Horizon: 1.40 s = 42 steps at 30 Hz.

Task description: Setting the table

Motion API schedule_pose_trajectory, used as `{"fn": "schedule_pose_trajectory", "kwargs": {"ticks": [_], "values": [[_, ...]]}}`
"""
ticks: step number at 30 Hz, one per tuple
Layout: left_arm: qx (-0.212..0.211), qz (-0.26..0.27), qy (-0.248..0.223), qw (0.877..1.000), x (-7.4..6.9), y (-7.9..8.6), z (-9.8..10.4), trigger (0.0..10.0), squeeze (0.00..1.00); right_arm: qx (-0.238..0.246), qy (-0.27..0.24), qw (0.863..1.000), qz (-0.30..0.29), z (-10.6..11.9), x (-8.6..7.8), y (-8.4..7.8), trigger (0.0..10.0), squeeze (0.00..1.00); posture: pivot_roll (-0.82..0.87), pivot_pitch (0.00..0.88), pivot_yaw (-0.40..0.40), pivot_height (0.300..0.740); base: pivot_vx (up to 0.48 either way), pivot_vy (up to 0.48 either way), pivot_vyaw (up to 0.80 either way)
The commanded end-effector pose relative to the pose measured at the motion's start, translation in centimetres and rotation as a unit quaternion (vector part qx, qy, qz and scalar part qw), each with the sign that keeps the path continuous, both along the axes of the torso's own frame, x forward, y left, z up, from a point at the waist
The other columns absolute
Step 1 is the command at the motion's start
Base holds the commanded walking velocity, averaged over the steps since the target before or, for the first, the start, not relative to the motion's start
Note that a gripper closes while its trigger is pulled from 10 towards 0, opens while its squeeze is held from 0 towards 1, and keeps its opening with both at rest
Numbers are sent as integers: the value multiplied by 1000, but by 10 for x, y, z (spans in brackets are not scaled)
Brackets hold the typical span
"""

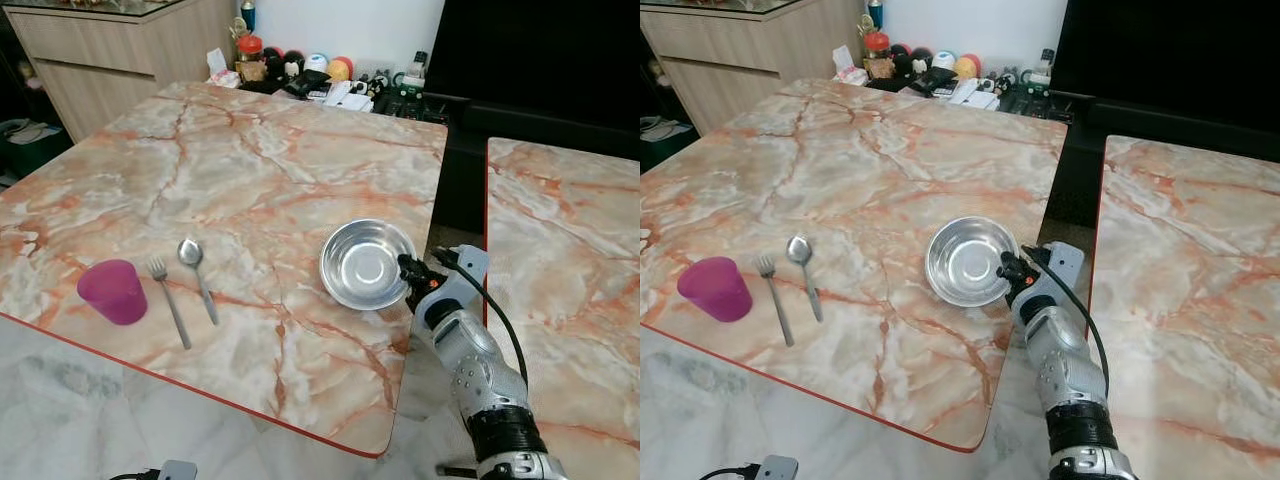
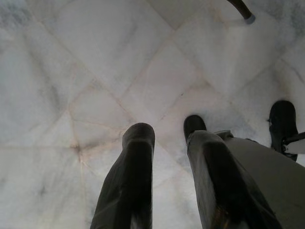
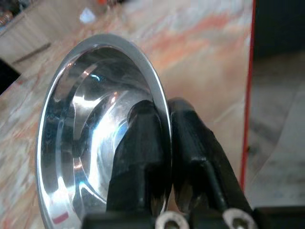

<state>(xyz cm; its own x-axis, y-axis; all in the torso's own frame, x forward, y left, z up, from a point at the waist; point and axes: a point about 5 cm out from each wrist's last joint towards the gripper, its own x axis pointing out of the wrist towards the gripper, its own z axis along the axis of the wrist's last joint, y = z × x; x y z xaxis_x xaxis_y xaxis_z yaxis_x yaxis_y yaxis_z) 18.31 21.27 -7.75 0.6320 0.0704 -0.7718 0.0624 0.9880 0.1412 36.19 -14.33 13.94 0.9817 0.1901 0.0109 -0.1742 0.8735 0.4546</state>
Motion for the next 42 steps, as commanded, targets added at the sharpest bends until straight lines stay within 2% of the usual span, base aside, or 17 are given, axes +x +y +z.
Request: {"fn": "schedule_pose_trajectory", "kwargs": {"ticks": [1, 2, 4, 10, 15, 20, 27, 42], "values": [[9, 1, 27, 1000, -13, 2, -6, 10000, 0, 5, -41, 999, -26, 12, -2, -5, 10000, 0, 41, 128, -19, 740, 0, 0, 0], [10, 1, 28, 1000, -14, 3, -7, 10000, 0, 23, -54, 997, -50, 14, -5, -9, 10000, 0, 38, 129, -19, 740, 0, 0, 0], [10, 2, 29, 1000, -15, 3, -7, 10000, 0, 28, -66, 995, -67, 15, -9, -13, 10000, 0, 35, 130, -21, 740, 0, 0, 0], [14, 4, 32, 999, -19, 4, -9, 10000, 0, -3, -104, 989, -105, 20, -22, -21, 10000, 0, 26, 134, -27, 740, 0, 0, 0], [18, 4, 32, 999, -20, 6, -9, 10000, 0, -2, -129, 985, -115, 27, -31, -22, 10000, 0, 12, 144, -29, 740, 0, 0, -433], [19, 5, 31, 999, -19, 6, -8, 10000, 0, 2, -134, 983, -126, 30, -32, -25, 10000, 0, 8, 147, -31, 740, 0, 0, -774], [25, 3, 28, 999, -19, 7, -8, 10000, 0, 0, -152, 982, -112, 40, -30, -18, 10000, 0, 9, 143, -35, 740, 0, 0, -769], [30, 10, 35, 999, -25, 14, -9, 10000, 0, 4, -153, 982, -109, 39, -29, -16, 10000, 0, 23, 127, -33, 740, 0, 0, -766]]}}
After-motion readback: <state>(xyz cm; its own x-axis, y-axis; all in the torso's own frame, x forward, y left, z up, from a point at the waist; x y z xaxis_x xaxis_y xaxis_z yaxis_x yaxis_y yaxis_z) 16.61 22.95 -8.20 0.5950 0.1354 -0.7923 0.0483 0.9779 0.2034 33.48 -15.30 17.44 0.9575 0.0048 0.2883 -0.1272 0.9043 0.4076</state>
